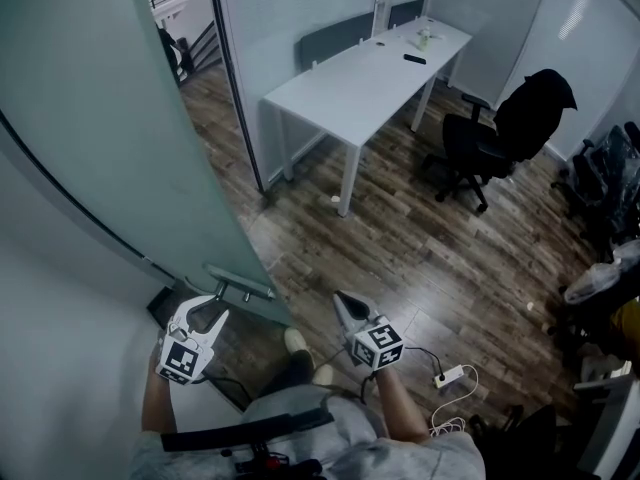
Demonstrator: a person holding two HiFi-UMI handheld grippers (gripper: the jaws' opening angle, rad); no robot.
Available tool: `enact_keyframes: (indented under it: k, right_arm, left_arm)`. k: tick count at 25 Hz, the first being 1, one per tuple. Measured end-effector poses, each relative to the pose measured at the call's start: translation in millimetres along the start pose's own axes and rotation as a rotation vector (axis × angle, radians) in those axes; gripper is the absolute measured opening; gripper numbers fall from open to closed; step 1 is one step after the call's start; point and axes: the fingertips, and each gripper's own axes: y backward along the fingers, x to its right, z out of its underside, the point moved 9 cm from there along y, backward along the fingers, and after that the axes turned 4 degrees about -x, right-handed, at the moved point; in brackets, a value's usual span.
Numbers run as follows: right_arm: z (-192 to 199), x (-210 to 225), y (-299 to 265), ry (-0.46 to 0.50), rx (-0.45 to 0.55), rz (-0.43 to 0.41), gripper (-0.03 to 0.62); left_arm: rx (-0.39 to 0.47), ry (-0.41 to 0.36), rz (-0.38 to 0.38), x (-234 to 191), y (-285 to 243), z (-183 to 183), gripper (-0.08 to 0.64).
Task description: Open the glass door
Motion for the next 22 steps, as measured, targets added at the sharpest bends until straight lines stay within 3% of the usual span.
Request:
enact_keyframes:
  k: [6,11,17,22]
  right_arm:
    - [-2.6,-3.2,4.0,0.018,0.012,-0.004,0.0]
    - [-6.9,-6.7,12.8,0.029,0.028,-0.003,0.002]
    - [-12.3,-11.0,31.9,0.042,0.048,0.009,0.0]
    - [-14.4,-14.4,45.0,0.044,0.062,0.029,0.0]
  left_arm:
    - [0.108,0.095,-0.093,11.4,2.7,-14.1,0.044]
    - [0.198,0.235,-0.166,23.3,-0.3,-13.0,0.02]
    - [0.224,0.236,-0.174,31.5,4.2,-39.4,0.003]
    - [0.259,0.338,-0.188,43.1,14.8,-47.2,0.003]
